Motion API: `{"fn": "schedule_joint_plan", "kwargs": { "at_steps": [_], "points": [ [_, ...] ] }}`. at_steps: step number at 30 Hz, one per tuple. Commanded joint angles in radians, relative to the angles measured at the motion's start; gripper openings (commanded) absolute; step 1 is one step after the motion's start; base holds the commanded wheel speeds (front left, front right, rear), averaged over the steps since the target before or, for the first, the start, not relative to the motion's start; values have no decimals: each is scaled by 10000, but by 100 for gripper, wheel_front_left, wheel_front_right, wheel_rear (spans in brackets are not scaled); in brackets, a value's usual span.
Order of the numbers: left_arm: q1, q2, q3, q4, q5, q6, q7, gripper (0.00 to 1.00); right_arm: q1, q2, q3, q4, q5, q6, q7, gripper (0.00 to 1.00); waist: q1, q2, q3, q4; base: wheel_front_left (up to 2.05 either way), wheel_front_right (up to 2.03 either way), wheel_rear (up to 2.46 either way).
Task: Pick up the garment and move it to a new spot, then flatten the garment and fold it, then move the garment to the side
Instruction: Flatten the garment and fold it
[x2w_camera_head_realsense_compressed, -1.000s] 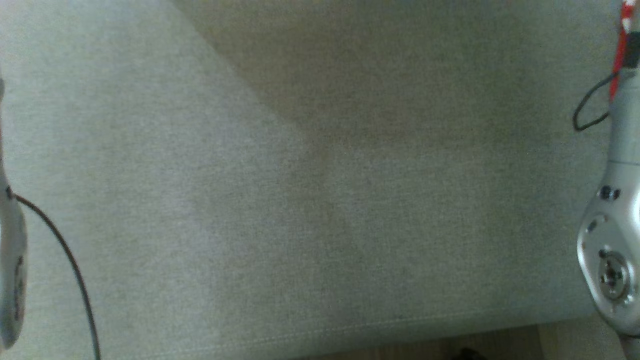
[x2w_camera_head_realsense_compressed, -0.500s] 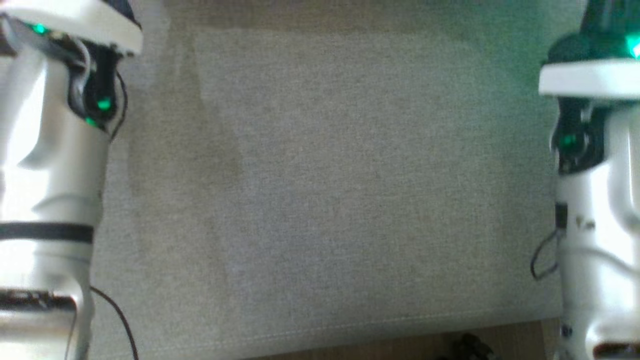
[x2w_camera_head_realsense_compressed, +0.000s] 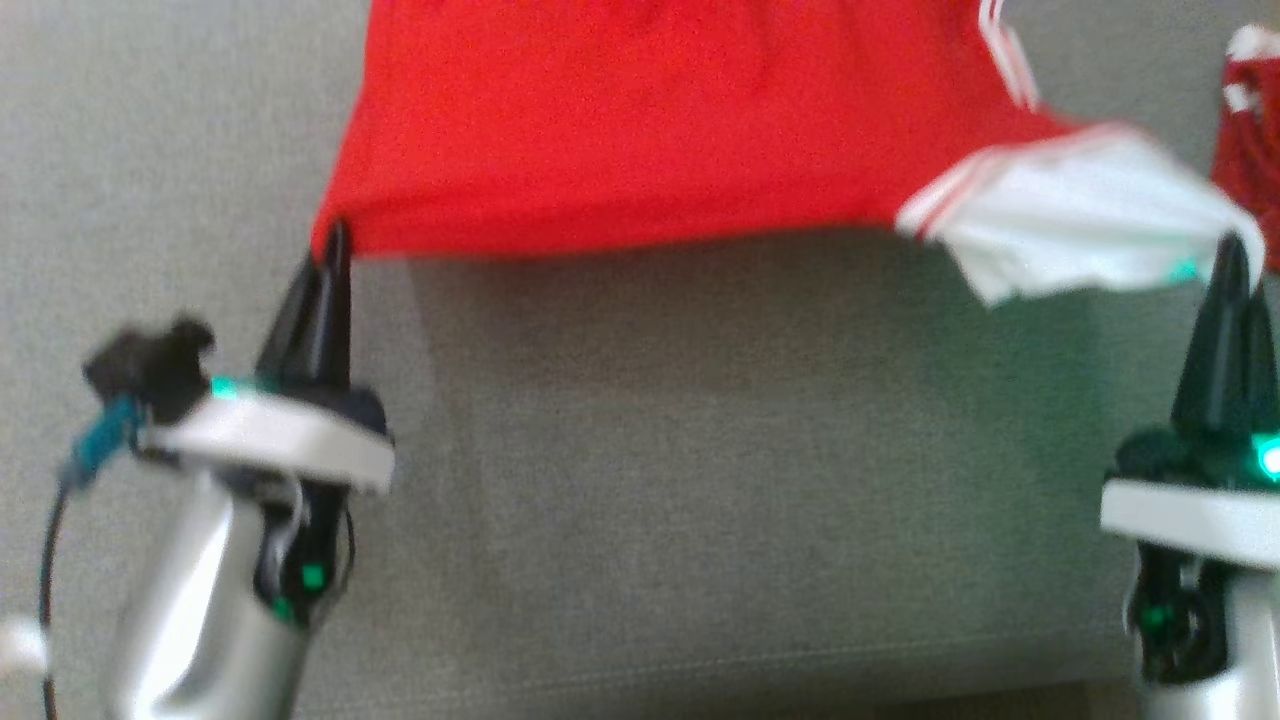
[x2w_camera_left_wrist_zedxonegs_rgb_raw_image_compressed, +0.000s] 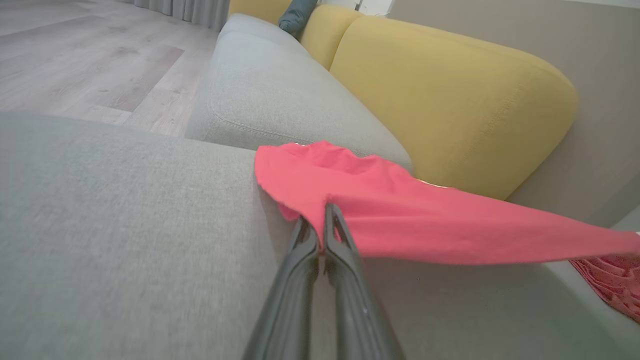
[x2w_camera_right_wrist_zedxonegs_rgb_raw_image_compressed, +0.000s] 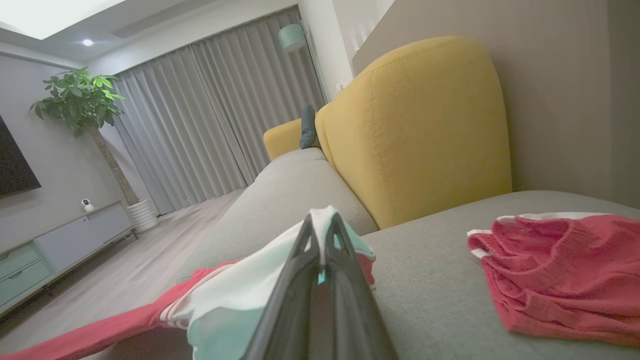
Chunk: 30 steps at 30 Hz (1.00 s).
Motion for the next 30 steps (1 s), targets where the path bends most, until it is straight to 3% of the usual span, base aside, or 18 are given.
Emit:
{"fn": "schedule_joint_plan", "kwargs": {
  "at_steps": [1, 10, 15, 24, 30],
  "points": [
    [393, 267, 511, -830, 50, 193, -122, 0, 393, -37, 198, -665, -20, 65, -52, 0, 1, 0, -537, -133, 0, 0, 0],
    [4361, 176, 774, -4411, 118, 1403, -49, 0, 3067, -37, 138, -2470, -212, 65, 397, 0, 1, 0, -1476, -314, 0, 0, 0],
    [5896, 144, 592, -5574, -47, 1826, 449, 0, 3910, -37, 17, -2589, 65, 65, 714, 0, 1, 0, -1569, -231, 0, 0, 0],
    [5485, -88, 377, -4104, -343, 1617, 541, 0, 3426, -37, 268, -646, 444, 65, 649, 0, 1, 0, -1237, 114, 0, 0, 0],
    [4683, -330, 297, -3066, -572, 1287, 431, 0, 2763, -37, 285, -323, 333, 65, 377, 0, 1, 0, -1091, 235, 0, 0, 0]
  ]
}}
